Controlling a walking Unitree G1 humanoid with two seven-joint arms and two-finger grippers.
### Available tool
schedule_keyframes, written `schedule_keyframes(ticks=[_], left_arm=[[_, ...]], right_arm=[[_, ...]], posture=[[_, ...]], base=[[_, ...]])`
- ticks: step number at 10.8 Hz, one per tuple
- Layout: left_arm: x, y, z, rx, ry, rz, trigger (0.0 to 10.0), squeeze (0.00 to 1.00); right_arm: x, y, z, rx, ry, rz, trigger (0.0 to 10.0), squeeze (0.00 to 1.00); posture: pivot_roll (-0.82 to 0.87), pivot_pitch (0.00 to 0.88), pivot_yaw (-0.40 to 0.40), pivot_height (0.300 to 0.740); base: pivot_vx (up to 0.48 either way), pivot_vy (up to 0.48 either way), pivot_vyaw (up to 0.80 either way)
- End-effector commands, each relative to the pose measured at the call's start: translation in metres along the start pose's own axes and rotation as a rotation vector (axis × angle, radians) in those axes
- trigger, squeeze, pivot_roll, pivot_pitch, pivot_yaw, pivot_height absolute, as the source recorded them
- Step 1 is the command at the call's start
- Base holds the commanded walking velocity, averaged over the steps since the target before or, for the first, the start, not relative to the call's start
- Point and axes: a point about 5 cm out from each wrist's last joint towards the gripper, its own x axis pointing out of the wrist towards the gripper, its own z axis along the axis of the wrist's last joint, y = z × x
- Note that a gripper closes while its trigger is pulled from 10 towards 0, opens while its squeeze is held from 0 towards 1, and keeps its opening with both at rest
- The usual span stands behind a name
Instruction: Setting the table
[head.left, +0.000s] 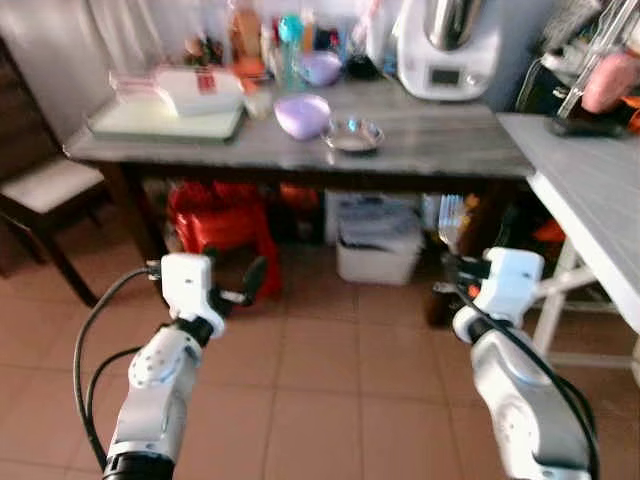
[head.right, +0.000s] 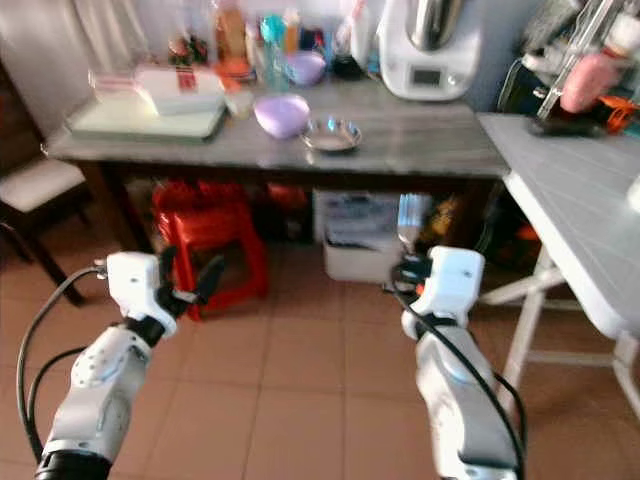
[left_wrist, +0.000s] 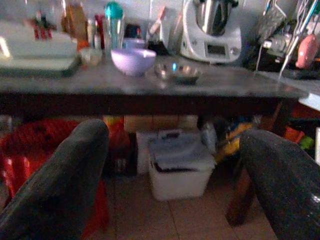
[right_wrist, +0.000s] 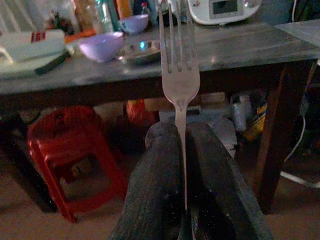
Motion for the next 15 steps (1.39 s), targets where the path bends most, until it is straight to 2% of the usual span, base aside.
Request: schedule_keyframes(ticks=[1, 3, 4, 5, 6, 8, 11, 15], left_arm=[[0.003, -0.009, 0.002, -0.007, -0.010, -0.019, 10.0, 0.00], [-0.001, -0.013, 0.000, -0.006, -0.004, -0.023, 10.0, 0.00], [-0.009, -0.015, -0.002, 0.005, 0.002, -0.026, 10.0, 0.00], [-0.013, -0.015, -0.002, 0.024, 0.002, -0.021, 10.0, 0.00], [-0.020, -0.012, -0.005, 0.035, 0.010, -0.003, 10.0, 0.00], [-0.020, -0.012, -0.006, 0.044, 0.011, 0.002, 10.0, 0.00], [-0.017, -0.017, -0.005, 0.031, 0.007, -0.024, 10.0, 0.00], [-0.016, -0.023, -0.006, 0.017, 0.012, -0.048, 10.0, 0.00]], right_arm=[[-0.004, -0.005, 0.005, -0.002, -0.030, -0.011, 10.0, 0.00], [-0.006, -0.003, 0.004, 0.003, -0.040, -0.008, 10.0, 0.00], [-0.010, -0.004, 0.008, 0.018, -0.089, -0.021, 10.0, 0.00], [-0.016, -0.006, 0.012, 0.005, -0.129, -0.035, 10.0, 0.00], [-0.031, -0.011, 0.014, -0.020, -0.197, -0.049, 10.0, 0.00], [-0.037, -0.010, 0.006, -0.019, -0.188, -0.043, 10.0, 0.00], [-0.038, -0.009, 0.002, -0.015, -0.185, -0.059, 10.0, 0.00], [-0.035, -0.010, -0.001, -0.028, -0.174, -0.055, 10.0, 0.00]], posture=[[-0.02, 0.000, 0.007, 0.740], [-0.02, 0.000, 0.009, 0.740], [-0.02, 0.000, 0.009, 0.740], [-0.02, 0.000, 0.009, 0.740], [-0.01, 0.000, 0.006, 0.740], [-0.02, 0.000, 0.008, 0.740], [-0.02, 0.000, 0.010, 0.740], [-0.02, 0.000, 0.009, 0.740]], base=[[0.480, 0.000, 0.00], [0.474, 0.000, 0.00], [0.450, 0.000, 0.00], [0.450, 0.000, 0.00], [0.450, 0.000, 0.00], [0.452, 0.000, 0.00], [0.455, 0.000, 0.00], [0.480, 0.000, -0.42]])
